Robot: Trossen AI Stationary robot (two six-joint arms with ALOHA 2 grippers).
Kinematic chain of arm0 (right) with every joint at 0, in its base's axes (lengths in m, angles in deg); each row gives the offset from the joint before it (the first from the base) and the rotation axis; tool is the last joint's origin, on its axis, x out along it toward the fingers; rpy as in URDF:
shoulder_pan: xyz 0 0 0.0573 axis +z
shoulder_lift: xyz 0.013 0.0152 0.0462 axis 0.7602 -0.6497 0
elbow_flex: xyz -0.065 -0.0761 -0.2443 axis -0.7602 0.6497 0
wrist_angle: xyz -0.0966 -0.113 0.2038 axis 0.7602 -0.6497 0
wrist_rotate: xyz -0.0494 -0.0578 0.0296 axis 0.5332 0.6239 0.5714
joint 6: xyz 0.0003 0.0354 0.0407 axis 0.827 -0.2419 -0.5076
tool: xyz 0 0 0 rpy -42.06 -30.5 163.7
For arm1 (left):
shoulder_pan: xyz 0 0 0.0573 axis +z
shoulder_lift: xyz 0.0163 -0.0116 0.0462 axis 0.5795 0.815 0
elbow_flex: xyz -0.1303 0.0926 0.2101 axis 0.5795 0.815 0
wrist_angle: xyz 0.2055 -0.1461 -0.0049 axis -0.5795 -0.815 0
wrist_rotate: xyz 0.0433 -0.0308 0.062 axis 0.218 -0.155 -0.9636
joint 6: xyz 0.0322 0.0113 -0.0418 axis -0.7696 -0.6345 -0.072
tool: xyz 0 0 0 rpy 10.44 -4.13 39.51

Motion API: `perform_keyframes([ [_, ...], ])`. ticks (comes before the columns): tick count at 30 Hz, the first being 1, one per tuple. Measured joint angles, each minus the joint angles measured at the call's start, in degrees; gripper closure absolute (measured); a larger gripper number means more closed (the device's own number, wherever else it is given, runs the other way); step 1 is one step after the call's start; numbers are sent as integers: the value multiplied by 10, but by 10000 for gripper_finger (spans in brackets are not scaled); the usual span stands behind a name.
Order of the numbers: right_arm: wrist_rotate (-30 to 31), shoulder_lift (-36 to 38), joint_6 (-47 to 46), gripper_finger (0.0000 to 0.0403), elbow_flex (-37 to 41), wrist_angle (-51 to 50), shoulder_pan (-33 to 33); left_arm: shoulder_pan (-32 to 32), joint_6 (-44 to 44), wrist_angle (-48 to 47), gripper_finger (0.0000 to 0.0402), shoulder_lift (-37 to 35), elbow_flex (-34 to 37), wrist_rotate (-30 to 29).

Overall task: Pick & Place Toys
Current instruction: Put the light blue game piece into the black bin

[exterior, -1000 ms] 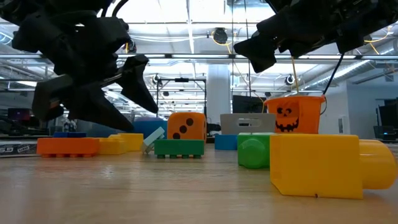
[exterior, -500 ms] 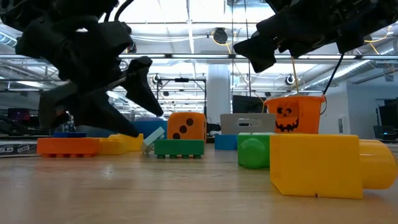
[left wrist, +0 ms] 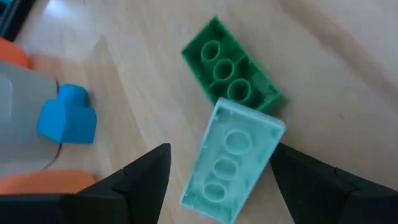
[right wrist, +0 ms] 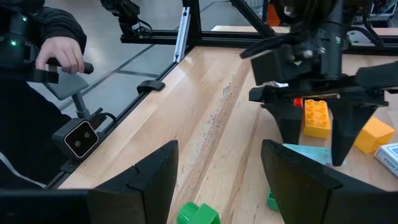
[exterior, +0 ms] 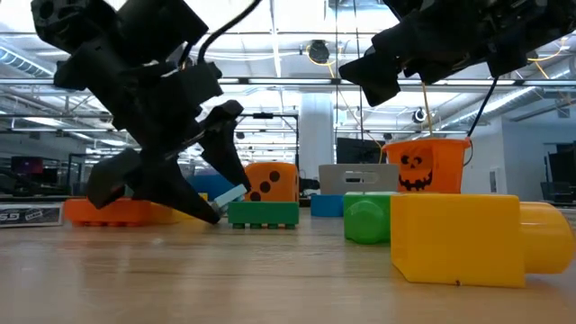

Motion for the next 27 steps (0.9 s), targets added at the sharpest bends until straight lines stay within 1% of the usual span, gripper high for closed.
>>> perform_keyframes([
  [5,8,0,0,179,0,-4,0,3,-6,9,141,0,0,0],
  [9,27,0,0,179,0,-8,0,3,-13,10,172,0,0,9],
  [22,28,0,0,179,0,-8,0,11,-2,24,323,0,0,10],
  [27,28,0,0,179,0,-8,0,11,1,37,387,0,0,11],
])
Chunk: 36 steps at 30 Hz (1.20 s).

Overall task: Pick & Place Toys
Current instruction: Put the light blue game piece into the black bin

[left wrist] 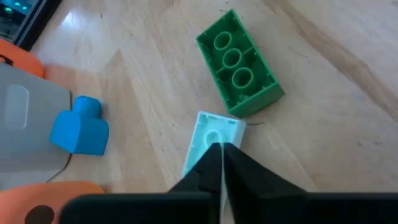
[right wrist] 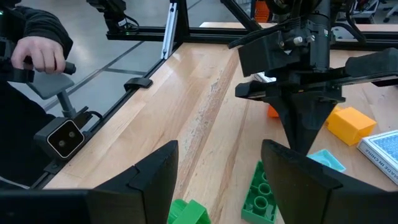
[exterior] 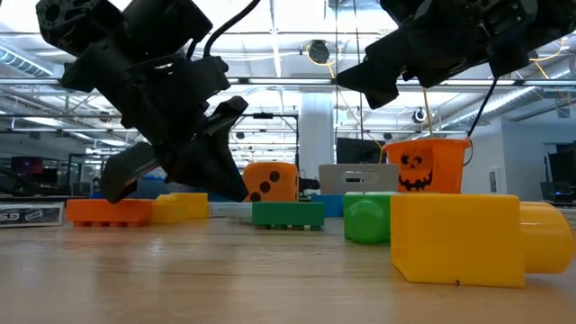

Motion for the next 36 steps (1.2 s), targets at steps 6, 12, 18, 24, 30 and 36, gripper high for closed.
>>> perform_keyframes([
  [6,0,0,0,179,0,0,0,1,4,6,381,0,0,-2],
  [12,0,0,0,179,0,0,0,1,-4,8,375,0,0,-8],
  [18,0,0,0,179,0,0,0,8,9,-7,333,0,-1,9],
  [24,0,0,0,179,0,0,0,10,16,-75,251,0,-47,13],
  [30,0,0,0,179,0,0,0,27,79,-156,188,0,-113,28],
  [36,-2,0,0,179,0,-8,0,62,116,-209,166,0,-128,127],
])
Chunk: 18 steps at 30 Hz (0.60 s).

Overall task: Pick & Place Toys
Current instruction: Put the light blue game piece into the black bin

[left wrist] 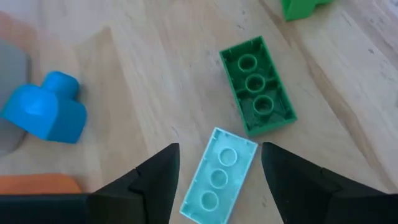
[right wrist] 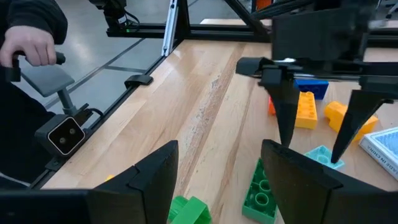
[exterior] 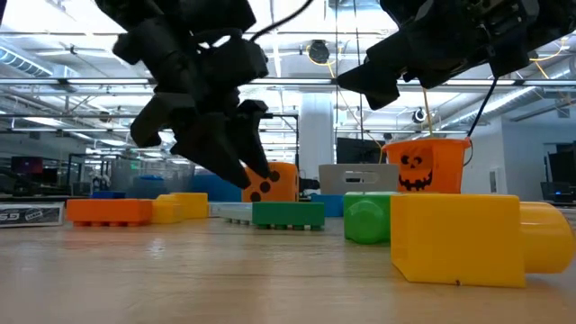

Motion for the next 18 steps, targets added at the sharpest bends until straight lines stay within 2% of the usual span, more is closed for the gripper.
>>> perform_keyframes([
  [5,0,0,0,179,0,-2,0,11,-16,3,170,0,0,13],
  [10,0,0,0,179,0,-1,0,20,-13,6,173,32,0,40],
  [18,0,0,0,179,0,-5,0,19,-26,27,174,65,-1,44],
])
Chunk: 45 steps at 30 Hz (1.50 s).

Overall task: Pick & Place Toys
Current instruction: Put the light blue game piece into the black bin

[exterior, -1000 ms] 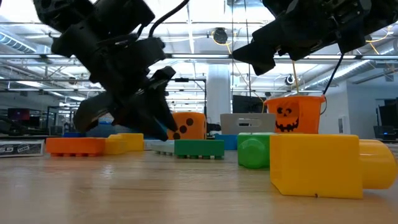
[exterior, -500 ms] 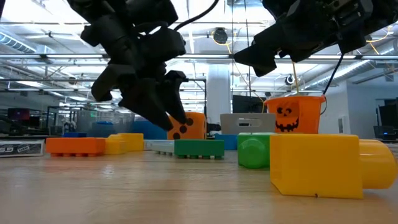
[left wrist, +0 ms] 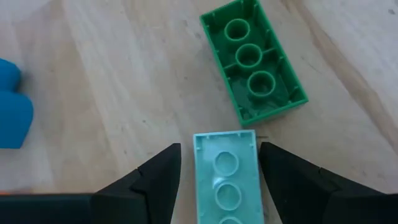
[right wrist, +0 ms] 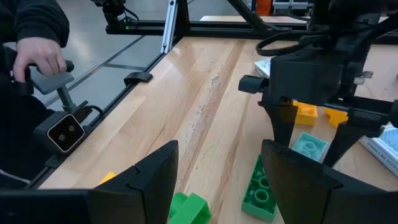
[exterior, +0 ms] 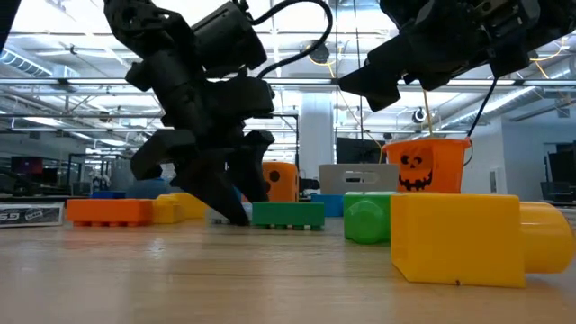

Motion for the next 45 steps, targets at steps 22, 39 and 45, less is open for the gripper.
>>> perform_keyframes([
  [22,0,0,1,179,0,0,0,27,50,-50,265,-24,3,38],
  [39,2,0,75,179,0,50,0,30,14,-33,251,-318,2,4],
  [45,2,0,74,179,0,44,0,73,12,-103,255,-370,2,-59],
])
